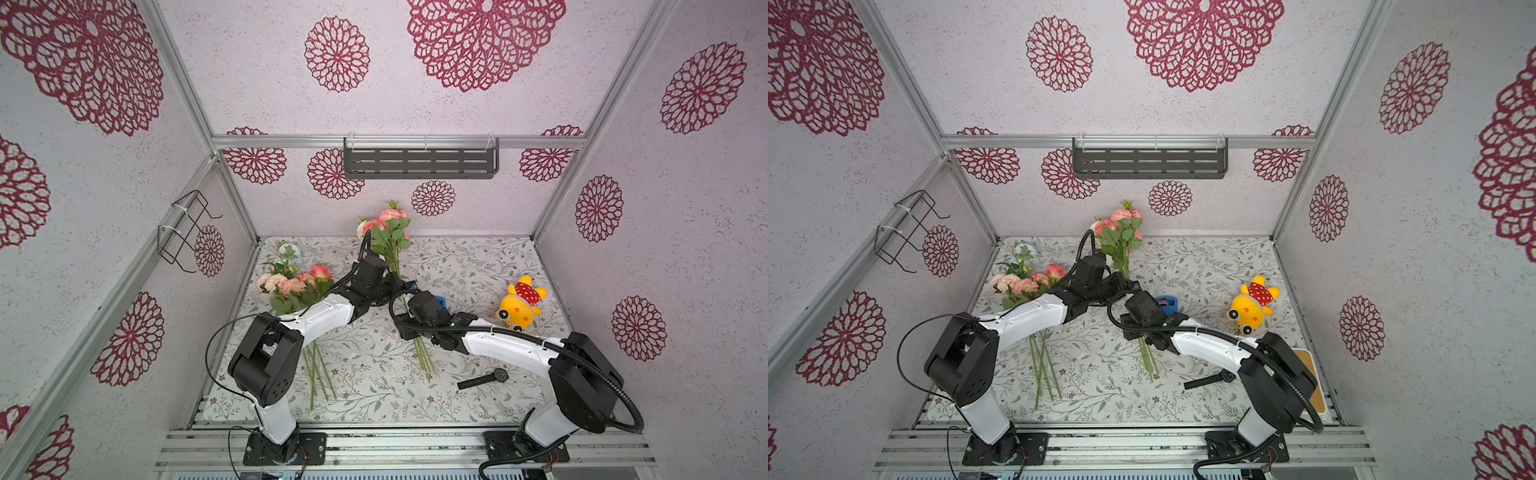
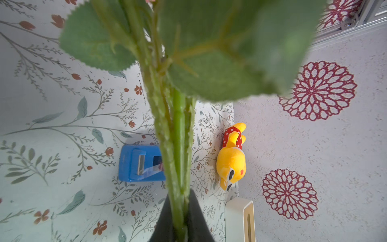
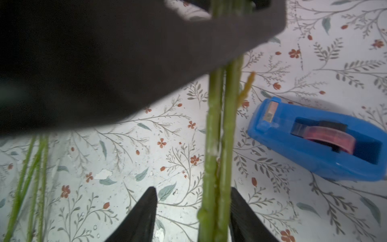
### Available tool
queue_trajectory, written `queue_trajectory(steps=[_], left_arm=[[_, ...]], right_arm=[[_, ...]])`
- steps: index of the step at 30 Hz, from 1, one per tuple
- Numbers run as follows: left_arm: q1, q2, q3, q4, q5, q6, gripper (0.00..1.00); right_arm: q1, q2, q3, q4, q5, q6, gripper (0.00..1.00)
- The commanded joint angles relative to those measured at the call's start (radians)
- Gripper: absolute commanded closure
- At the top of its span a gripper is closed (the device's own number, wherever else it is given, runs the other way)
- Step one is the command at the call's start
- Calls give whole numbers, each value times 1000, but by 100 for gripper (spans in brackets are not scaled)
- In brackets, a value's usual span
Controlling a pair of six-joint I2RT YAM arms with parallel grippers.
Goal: Wrap bouquets with tape
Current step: Wrap the tape around the bouquet.
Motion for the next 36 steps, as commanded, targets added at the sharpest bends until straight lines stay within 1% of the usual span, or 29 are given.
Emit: queue_trajectory(steps=[1,5,7,10,12,15,16,17,18,20,22,23,24,26,27,29,31,33,36], left_arm=[[-7,-13,-30,138,26,-5,100],[-5,-28,-88,295,50,-53,100],[0,-40,-118,378,58,-71,100],[3,-59,-158,476,55,-80,100],[3,-64,-174,539,63,-81,100],[2,-58,-186,634,93,-93,100],[2,-56,-188,653,102,-96,100],[1,-55,-190,671,108,-95,100],[-1,-55,-195,693,114,-94,100],[-1,-58,-209,731,113,-99,100],[-1,-62,-216,743,110,-97,100],[-1,-66,-219,739,104,-95,100],[-1,-70,-219,726,98,-91,100],[-1,-74,-218,695,87,-83,81],[-1,-77,-216,669,78,-80,77],[-1,-80,-214,624,58,-77,72],[0,-83,-212,569,32,-77,65],[1,-88,-200,479,-3,-76,57],[0,-88,-148,297,-34,-43,52]], right_arm=[[-88,-82,-76,209,-194,118,41],[-170,-114,-166,385,-340,213,40],[-207,-128,-228,514,-418,279,39],[-237,-99,-263,617,-536,343,39],[-239,-83,-279,678,-570,370,39],[-245,-63,-276,687,-575,375,40],[-250,-57,-276,694,-574,375,42],[-252,-51,-273,695,-572,373,46],[-254,-44,-263,685,-575,367,51],[-255,-33,-248,663,-581,350,72],[-254,-38,-253,653,-562,341,97],[-254,-47,-255,638,-544,330,100],[-252,-60,-253,604,-522,309,100],[-237,-90,-227,484,-457,238,100],[-224,-104,-205,414,-414,191,100],[-194,-123,-168,312,-336,119,100],[-172,-128,-141,253,-286,82,100],[-158,-124,-125,226,-258,68,100],[-126,-105,-82,163,-207,29,100]])
